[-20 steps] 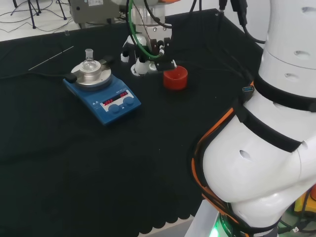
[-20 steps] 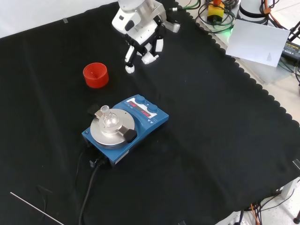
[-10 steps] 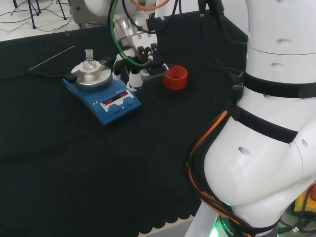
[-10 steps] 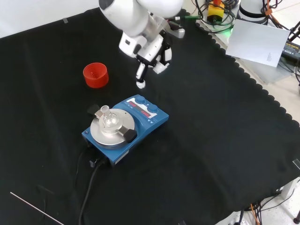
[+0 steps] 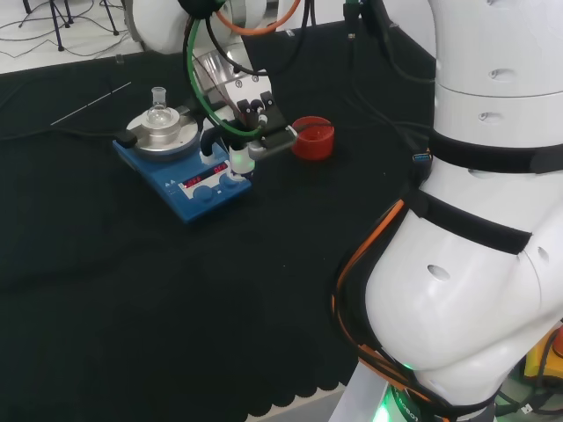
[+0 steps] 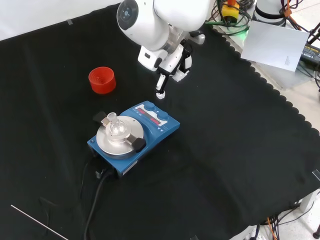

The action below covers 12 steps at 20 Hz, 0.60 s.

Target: Turn on the heater.

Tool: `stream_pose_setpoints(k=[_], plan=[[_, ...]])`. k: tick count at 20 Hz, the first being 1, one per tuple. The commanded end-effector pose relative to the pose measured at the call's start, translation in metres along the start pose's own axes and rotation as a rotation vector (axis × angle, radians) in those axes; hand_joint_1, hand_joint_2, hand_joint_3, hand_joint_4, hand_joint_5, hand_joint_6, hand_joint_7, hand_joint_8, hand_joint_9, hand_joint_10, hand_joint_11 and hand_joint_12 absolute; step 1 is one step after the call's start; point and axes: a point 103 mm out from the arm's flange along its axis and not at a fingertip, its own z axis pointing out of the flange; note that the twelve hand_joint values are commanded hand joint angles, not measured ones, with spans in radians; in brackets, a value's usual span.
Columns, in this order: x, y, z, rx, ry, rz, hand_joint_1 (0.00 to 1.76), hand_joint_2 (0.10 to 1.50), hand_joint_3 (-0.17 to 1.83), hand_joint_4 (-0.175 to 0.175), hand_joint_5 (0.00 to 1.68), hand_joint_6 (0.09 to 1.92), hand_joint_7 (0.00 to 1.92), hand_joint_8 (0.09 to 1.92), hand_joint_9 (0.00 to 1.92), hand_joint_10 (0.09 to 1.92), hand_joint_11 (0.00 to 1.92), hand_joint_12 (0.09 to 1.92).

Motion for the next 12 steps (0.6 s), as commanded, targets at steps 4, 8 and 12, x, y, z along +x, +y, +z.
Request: stream_pose_setpoints(k=[4,8,12], plan=[[0.005,0.000,0.011,0.047,-0.012,-0.001,1.50,0.68,1.08,-0.044,0.29,0.51,1.87,1.64,1.92,1.52,1.90,1.52],[0.009,0.005,0.015,0.063,-0.019,-0.006,1.50,0.68,1.09,-0.042,0.29,0.48,1.87,1.64,1.92,1.52,1.90,1.52],[0.016,0.011,0.019,0.072,-0.029,-0.015,1.50,0.68,1.09,-0.040,0.29,0.47,1.87,1.64,1.92,1.52,1.90,1.52]])
